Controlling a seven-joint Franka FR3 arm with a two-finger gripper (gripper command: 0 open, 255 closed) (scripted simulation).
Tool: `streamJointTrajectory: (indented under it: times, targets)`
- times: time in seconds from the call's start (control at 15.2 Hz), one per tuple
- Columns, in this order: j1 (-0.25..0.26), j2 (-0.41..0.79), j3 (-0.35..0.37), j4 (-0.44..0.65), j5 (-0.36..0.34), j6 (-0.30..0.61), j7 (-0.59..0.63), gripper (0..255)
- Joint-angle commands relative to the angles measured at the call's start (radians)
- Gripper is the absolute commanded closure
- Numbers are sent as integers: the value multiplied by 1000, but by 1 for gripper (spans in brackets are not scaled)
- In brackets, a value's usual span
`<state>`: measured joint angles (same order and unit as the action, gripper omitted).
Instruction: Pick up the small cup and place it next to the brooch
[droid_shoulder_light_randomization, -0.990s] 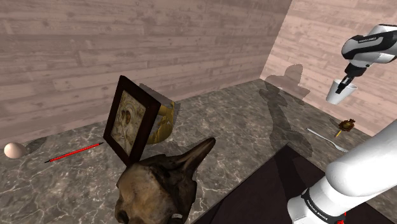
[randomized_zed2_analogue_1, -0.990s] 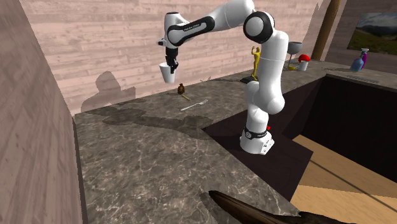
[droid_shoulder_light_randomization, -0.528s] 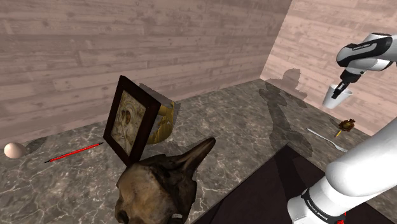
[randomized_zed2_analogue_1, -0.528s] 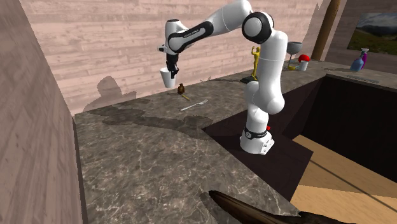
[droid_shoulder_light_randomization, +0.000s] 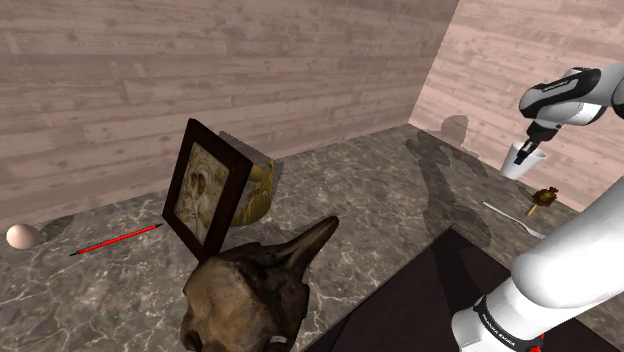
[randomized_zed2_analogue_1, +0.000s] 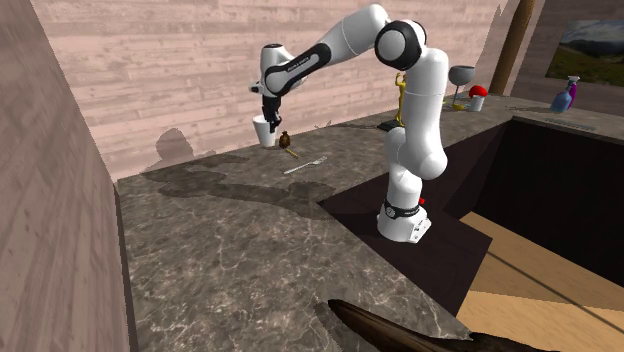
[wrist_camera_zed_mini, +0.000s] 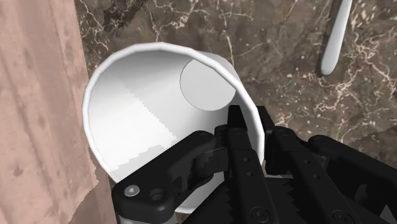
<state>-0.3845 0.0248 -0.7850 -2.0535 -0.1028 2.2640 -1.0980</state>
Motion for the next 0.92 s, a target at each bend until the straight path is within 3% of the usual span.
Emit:
streamJointTrajectory:
  times: [0.0,0.86]
  targets:
    - [-1,12,0,-20,9,29,-4,255]
    - [-29,134,16,-109,124,209,-70,255]
